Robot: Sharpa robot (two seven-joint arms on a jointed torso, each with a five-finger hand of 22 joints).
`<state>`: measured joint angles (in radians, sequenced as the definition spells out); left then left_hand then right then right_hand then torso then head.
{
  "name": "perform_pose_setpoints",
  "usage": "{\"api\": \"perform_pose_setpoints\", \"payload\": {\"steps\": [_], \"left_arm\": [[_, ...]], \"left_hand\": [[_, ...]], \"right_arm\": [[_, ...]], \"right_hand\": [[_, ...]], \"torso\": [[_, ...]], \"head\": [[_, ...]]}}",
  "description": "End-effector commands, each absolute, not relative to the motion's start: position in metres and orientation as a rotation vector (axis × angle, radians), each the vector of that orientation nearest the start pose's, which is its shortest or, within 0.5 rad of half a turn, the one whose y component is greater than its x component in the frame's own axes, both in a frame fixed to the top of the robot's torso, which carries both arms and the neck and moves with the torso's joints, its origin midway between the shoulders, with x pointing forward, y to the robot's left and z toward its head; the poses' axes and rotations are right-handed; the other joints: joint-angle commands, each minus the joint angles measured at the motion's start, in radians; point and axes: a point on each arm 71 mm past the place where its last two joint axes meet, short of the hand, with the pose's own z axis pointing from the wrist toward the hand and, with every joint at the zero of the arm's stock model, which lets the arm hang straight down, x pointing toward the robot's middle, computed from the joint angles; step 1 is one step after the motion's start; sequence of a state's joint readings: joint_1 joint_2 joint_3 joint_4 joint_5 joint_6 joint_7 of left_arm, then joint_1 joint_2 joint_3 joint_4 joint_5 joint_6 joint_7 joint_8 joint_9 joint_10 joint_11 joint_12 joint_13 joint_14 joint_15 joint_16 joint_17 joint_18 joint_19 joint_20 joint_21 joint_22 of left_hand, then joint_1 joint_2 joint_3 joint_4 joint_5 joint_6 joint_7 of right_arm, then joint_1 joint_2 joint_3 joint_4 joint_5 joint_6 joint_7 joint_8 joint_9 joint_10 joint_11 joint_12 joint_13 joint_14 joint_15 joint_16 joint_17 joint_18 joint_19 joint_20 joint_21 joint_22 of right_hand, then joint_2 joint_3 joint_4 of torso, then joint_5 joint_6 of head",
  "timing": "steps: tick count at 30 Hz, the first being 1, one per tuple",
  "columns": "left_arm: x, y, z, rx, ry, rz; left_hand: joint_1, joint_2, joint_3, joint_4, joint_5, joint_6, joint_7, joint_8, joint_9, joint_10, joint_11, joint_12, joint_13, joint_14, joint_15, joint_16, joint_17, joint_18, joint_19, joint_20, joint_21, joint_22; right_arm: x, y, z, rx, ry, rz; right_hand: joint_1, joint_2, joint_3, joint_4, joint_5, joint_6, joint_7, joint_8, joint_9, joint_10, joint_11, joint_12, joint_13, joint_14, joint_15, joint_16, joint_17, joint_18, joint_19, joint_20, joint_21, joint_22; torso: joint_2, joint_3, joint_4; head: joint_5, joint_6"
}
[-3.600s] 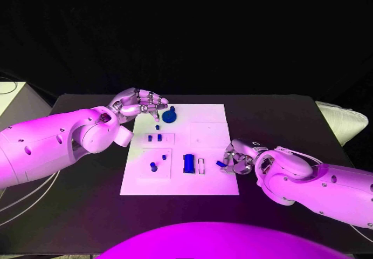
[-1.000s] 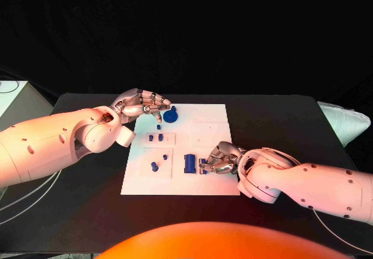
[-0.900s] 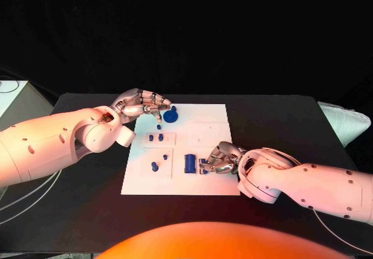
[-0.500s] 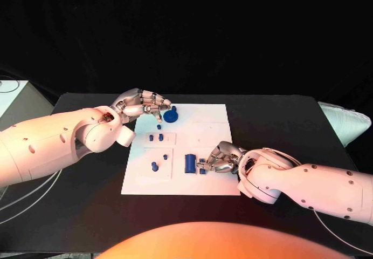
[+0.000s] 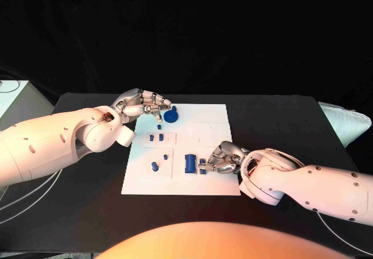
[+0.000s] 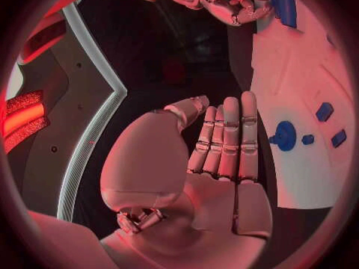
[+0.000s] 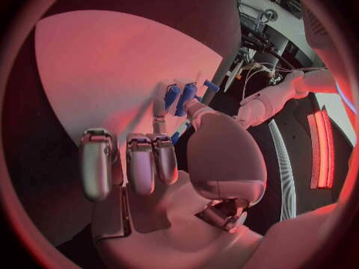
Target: Assemble the parts on the task board
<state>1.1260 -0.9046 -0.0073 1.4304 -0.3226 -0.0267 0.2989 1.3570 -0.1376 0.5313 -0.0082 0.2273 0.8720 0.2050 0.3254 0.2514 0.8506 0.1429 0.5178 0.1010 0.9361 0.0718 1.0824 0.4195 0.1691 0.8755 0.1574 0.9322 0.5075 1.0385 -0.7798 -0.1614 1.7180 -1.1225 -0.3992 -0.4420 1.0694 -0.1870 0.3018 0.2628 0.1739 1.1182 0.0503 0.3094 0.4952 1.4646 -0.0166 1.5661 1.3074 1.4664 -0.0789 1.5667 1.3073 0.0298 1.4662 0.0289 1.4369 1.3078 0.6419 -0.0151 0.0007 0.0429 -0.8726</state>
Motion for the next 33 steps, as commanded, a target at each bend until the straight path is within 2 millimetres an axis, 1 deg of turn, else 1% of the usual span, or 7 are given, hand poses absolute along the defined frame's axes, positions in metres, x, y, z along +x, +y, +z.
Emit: {"api": "perform_pose_setpoints", "payload": {"steps": [1,6,8,12,19,25,33], "left_arm": [[0.484,0.247,-0.211,-0.826,1.725,-1.512],[0.484,0.247,-0.211,-0.826,1.727,-1.512],[0.484,0.248,-0.211,-0.826,1.727,-1.511],[0.484,0.248,-0.211,-0.826,1.728,-1.511],[0.484,0.247,-0.211,-0.825,1.729,-1.511],[0.484,0.247,-0.211,-0.824,1.73,-1.513],[0.484,0.246,-0.212,-0.824,1.733,-1.514]], "left_hand": [[-0.001,0.009,0.0,0.006,0.004,-0.006,-0.001,0.005,-0.001,-0.007,0.004,0.004,-0.002,-0.003,0.0,0.002,-0.002,0.015,0.004,0.004,-0.005,-0.002],[-0.001,0.009,0.0,0.006,0.004,-0.006,-0.001,0.005,-0.001,-0.007,0.004,0.004,-0.002,-0.003,0.0,0.002,-0.002,0.015,0.004,0.004,-0.005,-0.002],[-0.001,0.009,0.0,0.006,0.004,-0.006,-0.001,0.005,-0.001,-0.007,0.004,0.004,-0.002,-0.003,0.0,0.002,-0.002,0.015,0.004,0.004,-0.005,-0.002],[-0.001,0.009,0.0,0.006,0.004,-0.006,-0.001,0.005,-0.001,-0.007,0.004,0.004,-0.002,-0.003,0.0,0.002,-0.002,0.015,0.004,0.004,-0.005,-0.002],[-0.001,0.009,0.0,0.006,0.004,-0.006,-0.001,0.005,-0.001,-0.007,0.004,0.004,-0.002,-0.003,0.0,0.002,-0.002,0.015,0.004,0.004,-0.005,-0.002],[-0.001,0.01,0.001,0.008,0.004,-0.008,-0.001,0.007,-0.002,-0.008,0.004,0.005,-0.003,-0.003,0.0,0.003,-0.002,0.016,0.005,0.004,-0.007,-0.003],[-0.001,0.01,0.001,0.008,0.004,-0.008,-0.001,0.007,-0.002,-0.008,0.004,0.005,-0.003,-0.003,0.0,0.003,-0.002,0.016,0.005,0.004,-0.007,-0.003]], "right_arm": [[0.384,-0.138,-0.288,0.249,2.11,0.723],[0.382,-0.142,-0.288,0.22,2.115,0.732],[0.381,-0.143,-0.288,0.215,2.117,0.734],[0.38,-0.146,-0.288,0.212,2.12,0.733],[0.381,-0.149,-0.289,0.213,2.118,0.718],[0.382,-0.148,-0.29,0.2,2.12,0.7],[0.386,-0.144,-0.292,0.172,2.107,0.665]], "right_hand": [[0.042,-0.006,-0.001,-0.014,-0.027,-0.004,0.004,-0.004,-0.003,0.106,-0.003,0.005,0.263,0.104,-0.002,0.004,0.263,-0.005,0.083,-0.005,-0.006,0.229],[0.085,-0.013,-0.008,-0.027,-0.056,-0.003,0.003,-0.004,-0.008,0.106,-0.004,0.005,0.263,0.104,-0.002,0.004,0.263,-0.005,0.083,-0.005,-0.003,0.23],[0.097,-0.014,-0.01,-0.031,-0.063,-0.002,0.003,-0.004,-0.009,0.106,-0.004,0.005,0.263,0.104,-0.002,0.004,0.263,-0.005,0.083,-0.005,-0.002,0.23],[0.097,-0.014,-0.01,-0.031,-0.063,-0.002,0.003,-0.004,-0.009,0.106,-0.004,0.005,0.263,0.104,-0.002,0.004,0.263,-0.005,0.083,-0.005,-0.002,0.23],[0.1,-0.014,-0.01,-0.032,-0.065,-0.002,0.003,-0.004,-0.009,0.106,-0.004,0.005,0.263,0.104,-0.002,0.004,0.263,-0.006,0.083,-0.005,0.0,0.231],[0.104,-0.007,-0.008,-0.029,-0.068,-0.001,0.003,-0.004,-0.01,0.106,-0.004,0.005,0.263,0.104,-0.002,0.004,0.263,-0.006,0.083,-0.005,0.0,0.231],[0.114,0.008,-0.002,-0.025,-0.057,-0.001,0.003,-0.005,-0.013,0.106,-0.004,0.005,0.263,0.104,-0.002,0.004,0.263,-0.005,0.083,-0.005,-0.002,0.23]], "torso": [[0.0,0.0008,0.0002],[0.0,0.0009,0.0017],[0.0,0.0005,0.0004],[0.0,0.0008,-0.0015],[0.001,0.0005,-0.0007],[0.001,-0.001,0.0015],[0.0,0.0002,0.001]], "head": [[0.004,0.0],[0.005,0.0],[0.006,0.0],[0.007,0.0],[0.005,0.0],[0.002,0.0],[0.005,0.0]]}}
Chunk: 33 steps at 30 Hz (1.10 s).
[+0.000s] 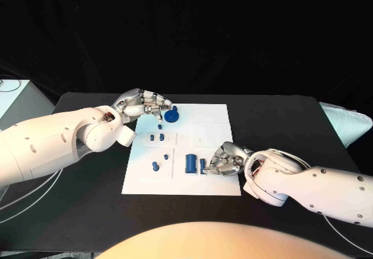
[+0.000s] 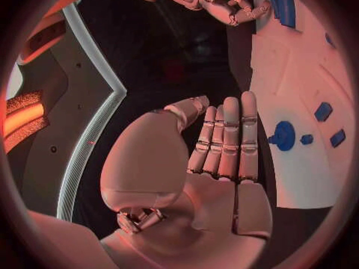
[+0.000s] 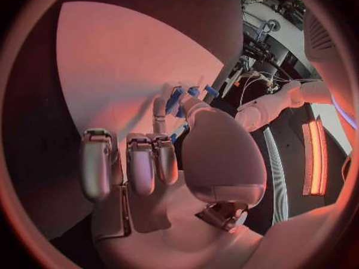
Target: Assemble the parts on the task board
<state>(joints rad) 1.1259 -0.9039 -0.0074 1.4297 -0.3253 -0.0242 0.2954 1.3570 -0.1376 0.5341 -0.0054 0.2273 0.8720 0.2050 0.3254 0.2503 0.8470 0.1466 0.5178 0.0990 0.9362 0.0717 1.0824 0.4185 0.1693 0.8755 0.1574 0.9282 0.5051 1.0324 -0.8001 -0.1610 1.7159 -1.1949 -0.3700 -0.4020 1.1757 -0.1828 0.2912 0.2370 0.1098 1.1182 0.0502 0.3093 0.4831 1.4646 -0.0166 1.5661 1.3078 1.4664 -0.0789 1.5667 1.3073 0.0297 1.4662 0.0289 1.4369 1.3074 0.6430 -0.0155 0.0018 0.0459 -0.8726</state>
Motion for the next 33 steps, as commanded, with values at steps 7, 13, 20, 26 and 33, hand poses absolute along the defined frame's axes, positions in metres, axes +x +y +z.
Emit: {"api": "perform_pose_setpoints", "payload": {"steps": [7,13,20,26,33], "left_arm": [[0.484,0.2456,-0.2119,-0.821,1.736,-1.511],[0.484,0.2459,-0.212,-0.82,1.737,-1.51],[0.484,0.2461,-0.212,-0.819,1.735,-1.511],[0.4841,0.2467,-0.2119,-0.82,1.732,-1.509],[0.4841,0.2465,-0.2121,-0.819,1.732,-1.51]], "left_hand": [[-0.001,0.01,-0.001,0.006,0.004,-0.008,-0.001,0.007,-0.001,-0.005,0.0,0.005,-0.001,-0.003,0.0,0.003,-0.001,0.015,0.005,0.005,-0.004,-0.001],[-0.001,0.01,-0.001,0.006,0.004,-0.008,-0.001,0.007,-0.001,-0.005,0.0,0.005,-0.001,-0.003,0.0,0.003,-0.001,0.015,0.005,0.005,-0.004,-0.001],[-0.001,0.01,-0.001,0.006,0.004,-0.008,-0.001,0.007,-0.001,-0.005,0.0,0.005,-0.001,-0.003,0.0,0.003,-0.001,0.015,0.005,0.005,-0.004,-0.001],[-0.001,0.009,-0.001,0.006,0.004,-0.008,-0.001,0.008,-0.001,-0.005,0.0,0.005,-0.002,-0.004,0.0,0.003,-0.001,0.015,0.005,0.005,-0.005,-0.002],[-0.001,0.009,-0.001,0.006,0.004,-0.008,-0.001,0.008,-0.001,-0.005,0.0,0.005,-0.002,-0.004,0.0,0.003,-0.001,0.015,0.005,0.005,-0.005,-0.002]], "right_arm": [[0.3865,-0.1422,-0.2932,0.158,2.103,0.646],[0.3867,-0.1425,-0.2935,0.149,2.096,0.636],[0.3861,-0.1422,-0.2926,0.161,2.08,0.654],[0.3854,-0.1441,-0.289,0.209,2.042,0.702],[0.3876,-0.144,-0.2881,0.236,2.02,0.714]], "right_hand": [[0.02,0.008,0.016,-0.002,0.029,0.0,0.002,-0.006,-0.004,0.106,-0.005,0.005,0.263,0.104,-0.003,0.004,0.263,-0.006,0.083,-0.005,-0.001,0.231],[0.026,0.009,0.02,-0.002,0.043,0.0,0.002,-0.006,-0.006,0.106,-0.005,0.005,0.263,0.104,-0.003,0.004,0.263,-0.005,0.083,-0.005,-0.002,0.231],[0.026,0.007,0.021,-0.001,0.055,0.0,0.002,-0.007,-0.007,0.106,-0.005,0.005,0.263,0.104,-0.003,0.004,0.263,-0.005,0.083,-0.005,-0.003,0.23],[0.006,-0.001,0.016,0.02,0.094,0.0,0.005,-0.008,-0.011,0.106,-0.003,0.005,0.263,0.104,-0.002,0.004,0.263,-0.005,0.083,-0.005,-0.005,0.23],[-0.018,0.002,0.009,0.045,0.112,0.001,0.006,-0.007,-0.014,0.106,-0.002,0.005,0.263,0.104,-0.001,0.004,0.263,-0.005,0.083,-0.004,-0.005,0.23]], "torso": [[-0.001,0.0002,-0.0024],[-0.002,0.0004,-0.0022],[-0.002,0.0001,-0.0032],[-0.002,0.0007,-0.0041],[0.0,0.0007,-0.0002]], "head": [[0.006,0.0],[0.006,0.0],[0.006,0.0],[0.006,0.0],[0.003,0.0]]}}
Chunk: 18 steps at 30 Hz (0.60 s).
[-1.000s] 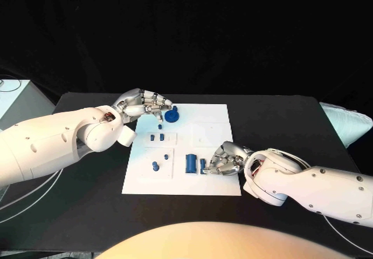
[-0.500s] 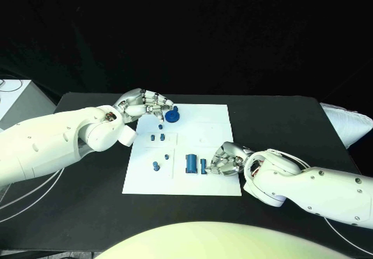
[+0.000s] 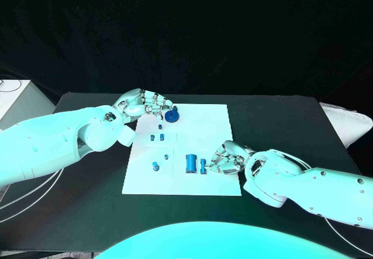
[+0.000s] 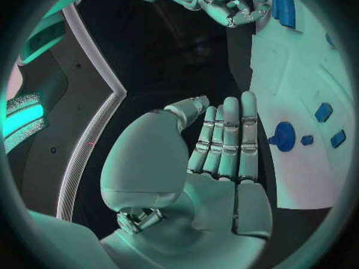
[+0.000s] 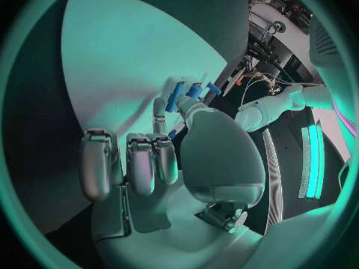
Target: Assemble the parts on the task board
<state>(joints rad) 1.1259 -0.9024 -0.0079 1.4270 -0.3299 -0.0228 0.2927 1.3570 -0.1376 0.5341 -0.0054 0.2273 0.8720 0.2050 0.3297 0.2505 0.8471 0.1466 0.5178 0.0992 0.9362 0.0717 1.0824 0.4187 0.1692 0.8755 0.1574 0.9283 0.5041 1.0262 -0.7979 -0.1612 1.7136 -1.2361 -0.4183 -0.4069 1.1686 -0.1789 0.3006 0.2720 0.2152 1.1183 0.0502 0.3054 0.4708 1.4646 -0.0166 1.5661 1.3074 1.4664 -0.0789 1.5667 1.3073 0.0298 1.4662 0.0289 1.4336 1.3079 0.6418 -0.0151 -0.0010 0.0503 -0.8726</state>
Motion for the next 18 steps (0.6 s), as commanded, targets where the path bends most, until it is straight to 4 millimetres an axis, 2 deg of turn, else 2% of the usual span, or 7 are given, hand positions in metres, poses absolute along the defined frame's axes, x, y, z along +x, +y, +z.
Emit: {"api": "perform_pose_setpoints", "payload": {"steps": [1,9,18], "left_arm": [[0.4842,0.2464,-0.2122,-0.819,1.732,-1.51],[0.4841,0.2455,-0.2124,-0.819,1.734,-1.513],[0.484,0.2451,-0.2124,-0.818,1.735,-1.514]], "left_hand": [[-0.001,0.009,-0.001,0.006,0.004,-0.008,-0.001,0.003,-0.001,-0.005,0.0,0.005,-0.002,-0.004,0.0,0.003,-0.001,0.015,0.005,0.005,-0.005,-0.001],[-0.001,0.009,-0.001,0.006,0.004,-0.008,-0.001,0.003,-0.001,-0.005,0.0,0.005,-0.002,-0.004,0.0,0.003,-0.001,0.015,0.005,0.005,-0.005,-0.001],[-0.001,0.009,-0.001,0.006,0.004,-0.008,-0.001,0.003,-0.001,-0.005,0.0,0.005,-0.002,-0.004,0.0,0.003,-0.001,0.015,0.005,0.005,-0.005,-0.001]], "right_arm": [[0.388,-0.1434,-0.288,0.237,2.019,0.715],[0.3932,-0.1402,-0.2906,0.226,2.035,0.696],[0.3972,-0.1371,-0.2964,0.179,2.08,0.655]], "right_hand": [[-0.012,0.0,-0.001,0.012,0.008,0.001,0.006,-0.003,-0.002,0.106,-0.002,0.005,0.263,0.104,-0.001,0.004,0.263,-0.005,0.082,-0.004,-0.004,0.229],[-0.017,0.006,0.0,0.015,0.01,0.002,0.005,-0.003,-0.002,0.106,-0.002,0.005,0.263,0.104,-0.001,0.004,0.263,-0.005,0.082,-0.004,-0.004,0.229],[0.008,0.001,0.004,0.0,-0.025,0.0,0.003,-0.001,-0.003,0.106,-0.004,0.005,0.263,0.104,-0.002,0.004,0.263,-0.004,0.082,-0.005,-0.004,0.229]], "torso": [[0.001,0.0003,0.0027],[0.002,-0.0002,0.0025],[0.002,0.0011,0.0023]], "head": [[-0.002,0.0],[-0.003,0.0],[-0.001,0.0]]}}
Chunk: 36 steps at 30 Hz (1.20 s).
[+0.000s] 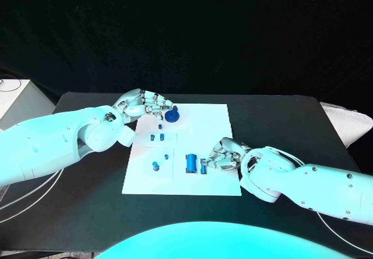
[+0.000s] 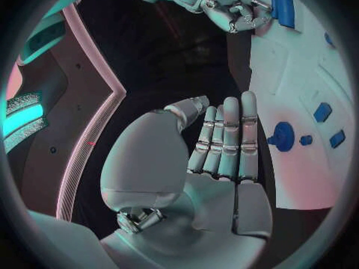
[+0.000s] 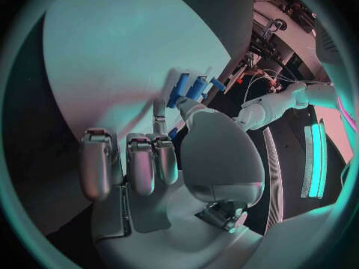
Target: Assemble the parts on the task board
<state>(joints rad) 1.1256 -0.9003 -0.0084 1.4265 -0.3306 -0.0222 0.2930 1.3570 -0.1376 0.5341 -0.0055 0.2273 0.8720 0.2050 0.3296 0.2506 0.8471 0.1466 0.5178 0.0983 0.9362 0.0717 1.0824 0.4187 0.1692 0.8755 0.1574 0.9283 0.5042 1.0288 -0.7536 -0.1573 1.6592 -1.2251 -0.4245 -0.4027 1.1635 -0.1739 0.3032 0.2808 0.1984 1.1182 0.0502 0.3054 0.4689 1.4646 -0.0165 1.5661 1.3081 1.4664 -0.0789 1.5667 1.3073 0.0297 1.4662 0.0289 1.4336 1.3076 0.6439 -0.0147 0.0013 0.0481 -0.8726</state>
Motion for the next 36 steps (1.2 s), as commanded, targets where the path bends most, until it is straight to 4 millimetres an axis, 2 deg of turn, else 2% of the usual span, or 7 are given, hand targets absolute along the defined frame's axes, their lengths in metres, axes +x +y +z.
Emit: {"api": "perform_pose_setpoints", "payload": {"steps": [1,5,12,26,30,32,36], "left_arm": [[0.484,0.245,-0.212,-0.818,1.735,-1.513],[0.484,0.245,-0.212,-0.818,1.735,-1.513],[0.484,0.245,-0.212,-0.818,1.736,-1.514],[0.484,0.246,-0.212,-0.826,1.724,-1.513],[0.486,0.247,-0.212,-0.847,1.704,-1.516],[0.488,0.249,-0.212,-0.863,1.686,-1.516],[0.493,0.252,-0.213,-0.896,1.64,-1.512]], "left_hand": [[-0.001,0.009,-0.001,0.006,0.004,-0.008,-0.001,0.003,-0.001,-0.005,0.0,0.005,-0.001,-0.004,0.0,0.003,-0.001,0.015,0.005,0.005,-0.005,-0.001],[-0.001,0.009,-0.001,0.006,0.004,-0.008,-0.001,0.003,-0.001,-0.005,0.0,0.005,-0.001,-0.004,0.0,0.003,-0.001,0.015,0.005,0.005,-0.005,-0.001],[-0.002,0.01,-0.001,0.008,0.004,-0.009,-0.001,0.005,-0.002,-0.006,0.0,0.007,-0.002,-0.005,0.001,0.004,-0.002,0.016,0.005,0.005,-0.006,-0.002],[-0.002,0.01,-0.001,0.008,0.004,-0.009,-0.001,0.005,-0.002,-0.006,0.0,0.007,-0.002,-0.005,0.001,0.004,-0.002,0.016,0.005,0.005,-0.006,-0.002],[-0.002,0.01,-0.001,0.008,0.004,-0.009,-0.001,0.005,-0.002,-0.006,0.0,0.007,-0.002,-0.005,0.001,0.004,-0.002,0.016,0.005,0.005,-0.006,-0.002],[-0.002,0.01,-0.001,0.009,0.004,-0.01,-0.001,0.005,-0.002,-0.006,0.0,0.007,-0.002,-0.005,0.001,0.004,-0.002,0.016,0.005,0.005,-0.007,-0.003],[-0.003,0.01,-0.001,0.01,0.004,-0.01,-0.001,0.005,-0.002,-0.005,0.0,0.008,-0.002,-0.006,0.001,0.004,-0.002,0.015,0.005,0.005,-0.008,-0.003]], "right_arm": [[0.397,-0.137,-0.297,0.171,2.085,0.651],[0.397,-0.136,-0.298,0.147,2.095,0.636],[0.396,-0.134,-0.297,0.132,2.086,0.636],[0.396,-0.142,-0.284,0.254,1.924,0.757],[0.402,-0.149,-0.277,0.338,1.817,0.841],[0.405,-0.153,-0.273,0.381,1.767,0.887],[0.416,-0.162,-0.266,0.463,1.699,0.982]], "right_hand": [[0.02,-0.006,0.002,-0.012,-0.014,0.0,0.003,0.0,-0.001,0.106,-0.004,0.005,0.263,0.104,-0.002,0.004,0.263,-0.004,0.082,-0.005,-0.004,0.229],[0.074,-0.011,0.022,-0.044,-0.094,0.0,0.0,0.002,-0.002,0.106,-0.006,0.005,0.263,0.104,-0.004,0.004,0.263,-0.004,0.082,-0.006,-0.004,0.229],[0.099,-0.02,0.029,-0.061,-0.107,0.001,-0.001,0.003,-0.005,0.106,-0.007,0.005,0.263,0.104,-0.004,0.004,0.263,-0.004,0.082,-0.006,-0.004,0.229],[0.056,-0.03,0.012,-0.024,-0.052,-0.018,0.012,-0.01,-0.016,0.096,0.002,-0.029,0.251,0.104,0.001,0.004,0.263,0.002,0.075,-0.004,-0.044,0.219],[0.054,-0.037,-0.009,-0.004,-0.021,-0.082,0.041,-0.041,-0.028,0.056,0.028,-0.144,0.21,0.104,0.022,0.004,0.263,0.031,0.04,0.011,-0.219,0.175],[0.042,-0.051,-0.037,0.005,0.074,-0.111,0.051,-0.05,-0.029,0.048,0.037,-0.162,0.203,0.101,0.03,-0.003,0.254,0.035,0.034,0.019,-0.246,0.166],[0.04,-0.046,-0.055,0.005,0.072,-0.128,0.057,-0.053,-0.029,0.036,0.042,-0.187,0.193,0.095,0.034,-0.017,0.236,0.042,0.025,0.024,-0.295,0.152]], "torso": [[-0.001,0.0004,-0.0002],[-0.002,-0.0004,-0.0008],[-0.003,-0.0001,-0.0019],[-0.004,-0.0016,-0.004],[-0.006,-0.0032,-0.0094],[-0.01,-0.0034,-0.0125],[-0.022,-0.0041,-0.0217]], "head": [[0.001,0.0],[0.002,0.0],[0.001,0.0],[0.001,0.0],[0.003,0.0],[0.006,0.0],[0.011,0.0]]}}
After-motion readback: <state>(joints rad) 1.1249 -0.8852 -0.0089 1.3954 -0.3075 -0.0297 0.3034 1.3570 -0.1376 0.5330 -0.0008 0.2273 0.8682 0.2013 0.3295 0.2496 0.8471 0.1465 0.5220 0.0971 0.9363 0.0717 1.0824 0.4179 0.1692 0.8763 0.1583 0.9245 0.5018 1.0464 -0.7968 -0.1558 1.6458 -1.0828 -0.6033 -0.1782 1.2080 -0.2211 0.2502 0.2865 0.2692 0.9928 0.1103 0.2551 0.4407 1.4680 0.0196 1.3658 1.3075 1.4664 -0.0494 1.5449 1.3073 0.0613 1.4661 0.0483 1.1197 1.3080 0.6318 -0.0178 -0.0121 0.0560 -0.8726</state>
